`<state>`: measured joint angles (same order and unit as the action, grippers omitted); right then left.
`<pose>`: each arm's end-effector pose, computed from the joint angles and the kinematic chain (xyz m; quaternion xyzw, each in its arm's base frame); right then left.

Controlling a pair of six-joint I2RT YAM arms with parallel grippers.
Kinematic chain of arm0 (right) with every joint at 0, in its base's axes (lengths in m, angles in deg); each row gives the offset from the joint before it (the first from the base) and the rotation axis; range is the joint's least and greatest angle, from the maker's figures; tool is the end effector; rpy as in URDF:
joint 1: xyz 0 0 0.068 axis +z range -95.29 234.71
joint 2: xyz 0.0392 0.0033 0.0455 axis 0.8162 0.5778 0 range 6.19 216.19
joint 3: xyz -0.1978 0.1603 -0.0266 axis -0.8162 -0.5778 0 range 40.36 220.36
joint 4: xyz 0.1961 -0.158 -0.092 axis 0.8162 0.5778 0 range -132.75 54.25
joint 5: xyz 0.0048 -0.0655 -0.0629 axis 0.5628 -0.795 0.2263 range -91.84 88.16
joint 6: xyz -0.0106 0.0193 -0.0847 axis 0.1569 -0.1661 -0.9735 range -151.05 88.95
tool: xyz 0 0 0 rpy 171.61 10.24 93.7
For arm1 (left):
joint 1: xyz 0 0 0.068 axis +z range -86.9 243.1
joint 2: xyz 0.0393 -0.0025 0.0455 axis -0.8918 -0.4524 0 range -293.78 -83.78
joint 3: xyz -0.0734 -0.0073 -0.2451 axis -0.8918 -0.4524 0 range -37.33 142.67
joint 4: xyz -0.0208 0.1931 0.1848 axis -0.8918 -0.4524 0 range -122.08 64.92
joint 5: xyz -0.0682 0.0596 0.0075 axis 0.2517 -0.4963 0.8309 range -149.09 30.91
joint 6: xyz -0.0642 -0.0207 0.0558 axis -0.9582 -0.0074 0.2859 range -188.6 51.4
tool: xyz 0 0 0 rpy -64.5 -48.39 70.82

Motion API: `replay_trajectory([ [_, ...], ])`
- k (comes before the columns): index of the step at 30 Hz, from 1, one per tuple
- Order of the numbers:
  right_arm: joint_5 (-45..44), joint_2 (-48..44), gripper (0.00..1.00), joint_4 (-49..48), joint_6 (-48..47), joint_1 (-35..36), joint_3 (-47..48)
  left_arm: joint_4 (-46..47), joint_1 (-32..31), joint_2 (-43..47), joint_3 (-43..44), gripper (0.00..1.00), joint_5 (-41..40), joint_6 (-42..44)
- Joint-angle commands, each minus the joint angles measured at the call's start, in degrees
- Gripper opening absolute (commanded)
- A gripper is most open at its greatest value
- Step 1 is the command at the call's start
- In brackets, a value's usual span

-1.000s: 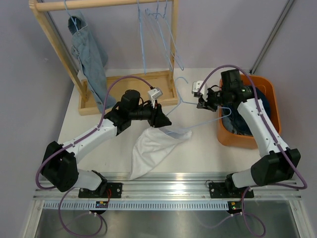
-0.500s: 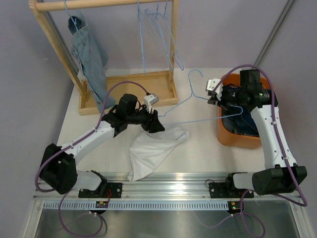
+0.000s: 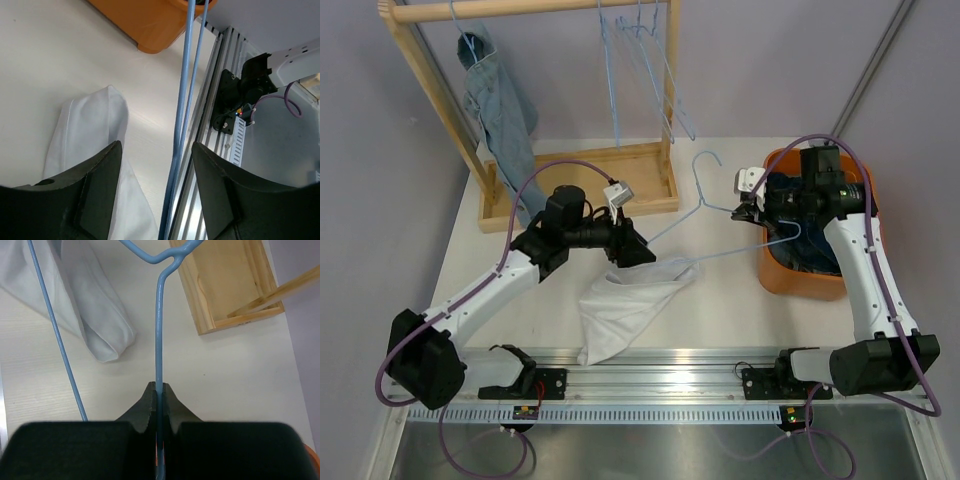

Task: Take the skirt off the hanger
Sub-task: Remove the skirt from the hanger, then place the hanger at the clothesline.

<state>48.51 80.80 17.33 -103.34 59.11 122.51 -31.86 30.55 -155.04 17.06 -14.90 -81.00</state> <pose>0.2664 0.0804 0.3457 -0.6389 0.5875 0.1720 0.4660 0.2391 -0.2167 0.2793 0.3383 0.7276 -0.4847 0.3482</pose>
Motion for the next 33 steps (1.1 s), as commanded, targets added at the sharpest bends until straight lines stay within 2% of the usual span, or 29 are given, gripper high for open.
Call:
replay_trajectory([
  [1,3.70,-1.48,0.00,1.19,-1.45,1.92,-0.50,5.99,-0.05,0.08,1.95,0.60,4.06,-3.14],
  [4,4.32,-1.31,0.00,0.84,-0.48,2.89,-0.59,9.51,-1.27,-1.42,2.12,0.55,4.86,-6.48],
  [8,4.32,-1.13,0.00,0.66,0.05,4.12,-0.67,9.78,-3.12,-3.00,3.09,0.51,4.77,-6.84],
  [12,3.88,-1.13,0.01,0.57,0.22,5.61,-1.11,9.69,-4.01,-3.79,3.53,0.39,4.86,-7.11],
  [15,3.53,-0.96,0.01,0.40,0.49,6.49,-1.73,8.81,-4.18,-3.88,4.05,0.19,4.51,-6.76],
  [17,3.01,-0.87,0.02,0.22,0.49,6.76,-2.25,7.50,-4.18,-3.36,4.32,0.00,3.90,-5.97],
  [25,1.77,-1.22,0.13,-1.62,2.24,6.84,-4.28,-0.23,-4.10,0.33,4.32,0.00,2.40,-1.76],
  [29,2.12,-1.22,0.31,-3.47,5.23,6.84,-5.07,-6.39,-4.09,2.27,3.62,0.00,1.43,0.45],
  [32,2.30,-1.31,0.53,-5.49,8.56,6.85,-5.33,-10.87,-4.09,3.76,3.18,0.00,-0.49,2.20],
  [33,2.30,-1.31,0.57,-5.93,9.18,6.76,-5.25,-12.36,-4.09,3.94,3.18,0.00,-0.94,2.64],
])
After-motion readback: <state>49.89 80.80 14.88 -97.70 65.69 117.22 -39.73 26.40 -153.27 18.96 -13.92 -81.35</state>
